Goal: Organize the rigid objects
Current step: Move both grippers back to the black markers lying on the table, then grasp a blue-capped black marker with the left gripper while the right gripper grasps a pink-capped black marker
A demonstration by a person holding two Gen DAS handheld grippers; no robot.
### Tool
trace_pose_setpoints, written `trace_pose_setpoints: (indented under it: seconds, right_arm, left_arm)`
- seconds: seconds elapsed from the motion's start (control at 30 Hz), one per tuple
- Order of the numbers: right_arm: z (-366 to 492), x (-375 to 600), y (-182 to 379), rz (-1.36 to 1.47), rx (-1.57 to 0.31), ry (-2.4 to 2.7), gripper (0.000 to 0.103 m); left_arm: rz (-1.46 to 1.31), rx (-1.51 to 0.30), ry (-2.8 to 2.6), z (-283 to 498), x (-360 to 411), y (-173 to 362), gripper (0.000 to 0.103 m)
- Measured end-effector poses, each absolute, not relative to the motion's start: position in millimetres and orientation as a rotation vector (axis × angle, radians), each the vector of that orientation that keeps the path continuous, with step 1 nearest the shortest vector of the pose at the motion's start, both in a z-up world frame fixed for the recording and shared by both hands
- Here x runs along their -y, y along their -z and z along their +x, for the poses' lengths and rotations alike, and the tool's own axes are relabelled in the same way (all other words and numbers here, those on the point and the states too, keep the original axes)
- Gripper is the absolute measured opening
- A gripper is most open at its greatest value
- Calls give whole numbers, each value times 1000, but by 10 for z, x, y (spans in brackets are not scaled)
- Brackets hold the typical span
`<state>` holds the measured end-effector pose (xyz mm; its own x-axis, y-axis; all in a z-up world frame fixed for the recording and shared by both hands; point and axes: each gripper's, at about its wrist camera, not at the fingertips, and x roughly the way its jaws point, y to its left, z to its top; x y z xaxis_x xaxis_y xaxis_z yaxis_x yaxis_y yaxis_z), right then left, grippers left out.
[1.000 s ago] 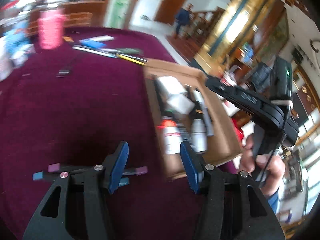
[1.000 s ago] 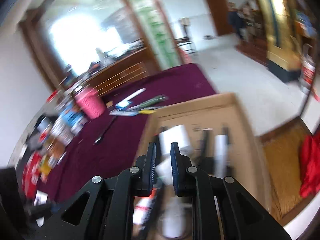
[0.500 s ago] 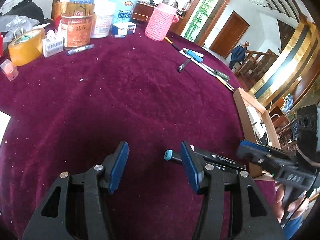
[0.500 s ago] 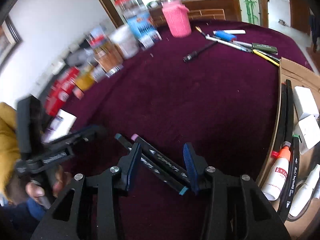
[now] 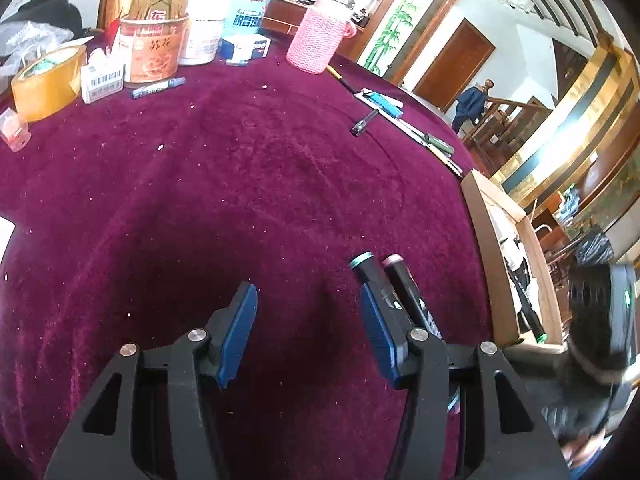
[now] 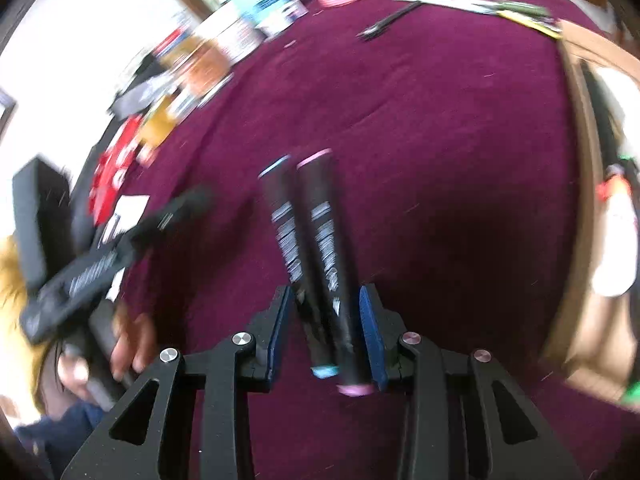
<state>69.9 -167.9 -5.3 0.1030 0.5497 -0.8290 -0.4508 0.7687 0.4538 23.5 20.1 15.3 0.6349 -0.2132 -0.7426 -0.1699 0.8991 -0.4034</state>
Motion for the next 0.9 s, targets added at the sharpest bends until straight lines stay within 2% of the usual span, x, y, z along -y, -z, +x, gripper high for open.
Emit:
trace_pose_setpoints:
  seconds: [0.3, 0.53, 0.6, 0.67, 0.9]
  right_arm:
    - [748, 1485, -50, 57, -1210, -692, 31]
    - [648, 1278, -1, -92, -1169, -619, 31]
    - [579, 1257, -13, -151, -1138, -595, 27]
    - [582, 1269, -7, -206, -1108, -552, 13]
    - [869, 1644, -12, -74, -1021, -482, 12]
  left_arm:
    - [-481, -899, 14, 226, -231, -128, 52]
    - [-472, -899, 15, 228, -234, -127, 52]
    - [-467, -895, 19, 227, -227, -134, 52]
    - [-459, -886, 24, 217, -213, -150, 52]
    - [-367, -929, 106, 223, 61, -189, 52]
